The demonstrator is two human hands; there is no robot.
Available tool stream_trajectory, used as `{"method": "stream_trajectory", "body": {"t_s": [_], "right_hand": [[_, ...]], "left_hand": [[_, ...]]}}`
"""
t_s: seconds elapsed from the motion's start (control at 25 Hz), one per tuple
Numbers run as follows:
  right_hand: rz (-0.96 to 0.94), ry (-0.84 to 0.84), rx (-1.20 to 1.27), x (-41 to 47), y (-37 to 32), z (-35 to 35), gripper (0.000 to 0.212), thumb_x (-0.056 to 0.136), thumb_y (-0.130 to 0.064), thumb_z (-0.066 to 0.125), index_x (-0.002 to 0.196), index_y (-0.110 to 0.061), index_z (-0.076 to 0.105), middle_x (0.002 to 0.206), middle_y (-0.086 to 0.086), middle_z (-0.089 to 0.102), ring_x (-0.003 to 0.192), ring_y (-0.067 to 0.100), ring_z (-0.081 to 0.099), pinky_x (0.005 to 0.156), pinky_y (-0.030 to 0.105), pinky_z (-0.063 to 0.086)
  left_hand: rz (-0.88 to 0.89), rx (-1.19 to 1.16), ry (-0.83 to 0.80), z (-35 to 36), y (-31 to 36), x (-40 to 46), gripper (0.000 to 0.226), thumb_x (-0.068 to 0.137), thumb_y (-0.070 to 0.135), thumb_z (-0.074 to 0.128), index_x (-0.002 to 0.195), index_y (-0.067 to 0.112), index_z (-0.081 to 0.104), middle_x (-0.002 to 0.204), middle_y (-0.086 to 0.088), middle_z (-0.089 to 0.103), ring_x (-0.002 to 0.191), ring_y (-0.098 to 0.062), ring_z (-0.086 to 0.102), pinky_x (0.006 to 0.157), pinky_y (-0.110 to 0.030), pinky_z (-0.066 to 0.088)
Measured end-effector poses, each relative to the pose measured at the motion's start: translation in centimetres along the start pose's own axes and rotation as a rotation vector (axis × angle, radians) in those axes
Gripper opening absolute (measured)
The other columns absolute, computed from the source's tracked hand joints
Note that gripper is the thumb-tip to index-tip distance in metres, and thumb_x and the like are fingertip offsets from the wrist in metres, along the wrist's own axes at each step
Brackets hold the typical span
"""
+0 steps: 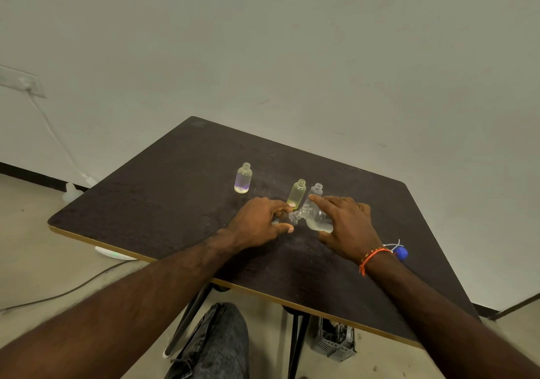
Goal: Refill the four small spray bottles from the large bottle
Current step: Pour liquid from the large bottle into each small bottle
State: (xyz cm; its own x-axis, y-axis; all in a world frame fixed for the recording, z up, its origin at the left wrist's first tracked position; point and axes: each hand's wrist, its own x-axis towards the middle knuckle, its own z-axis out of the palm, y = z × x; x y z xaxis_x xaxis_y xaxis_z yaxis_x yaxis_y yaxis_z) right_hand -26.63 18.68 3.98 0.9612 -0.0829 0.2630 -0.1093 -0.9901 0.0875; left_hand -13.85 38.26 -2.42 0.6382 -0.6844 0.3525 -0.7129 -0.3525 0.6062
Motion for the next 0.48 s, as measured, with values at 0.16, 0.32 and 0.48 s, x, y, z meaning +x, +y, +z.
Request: {"method": "stream_trajectory", "body": {"t_s": [0.16,0.32,0.48], "right_hand": [[0.000,-0.011,-0.002,0.14,-0.04,-0.06,0.083,0.080,-0.041,0.073,0.152,-0.040,0.031,0.147,-0.009,0.047,0.132,0.020,0.041,0.102,0.045,0.028],[-0.001,-0.015,0.005,0.17,0.00,-0.07,0.084,0.079,-0.041,0.074,0.152,-0.039,0.031,0.147,-0.008,0.048,0.132,0.021,0.041,0.103,0.048,0.030],[0.002,-0.026,0.002,0.12,-0.07,-0.20,0.084,0.080,-0.039,0.073,0.153,-0.039,0.030,0.148,-0.008,0.047,0.132,0.021,0.040,0.104,0.047,0.028]], "left_hand": [[0.001,-0.002,-0.001,-0.06,-0.09,0.00,0.056,0.087,0.047,0.080,0.136,0.023,0.066,0.123,0.001,0.076,0.109,-0.010,0.071,0.097,-0.033,0.058],[0.006,-0.008,0.005,-0.08,-0.14,-0.08,0.057,0.087,0.046,0.081,0.136,0.023,0.067,0.122,0.001,0.076,0.108,-0.010,0.072,0.097,-0.035,0.058],[0.011,-0.007,0.005,-0.04,-0.08,-0.13,0.057,0.087,0.045,0.081,0.137,0.022,0.066,0.123,0.000,0.076,0.109,-0.011,0.071,0.098,-0.033,0.057]]}}
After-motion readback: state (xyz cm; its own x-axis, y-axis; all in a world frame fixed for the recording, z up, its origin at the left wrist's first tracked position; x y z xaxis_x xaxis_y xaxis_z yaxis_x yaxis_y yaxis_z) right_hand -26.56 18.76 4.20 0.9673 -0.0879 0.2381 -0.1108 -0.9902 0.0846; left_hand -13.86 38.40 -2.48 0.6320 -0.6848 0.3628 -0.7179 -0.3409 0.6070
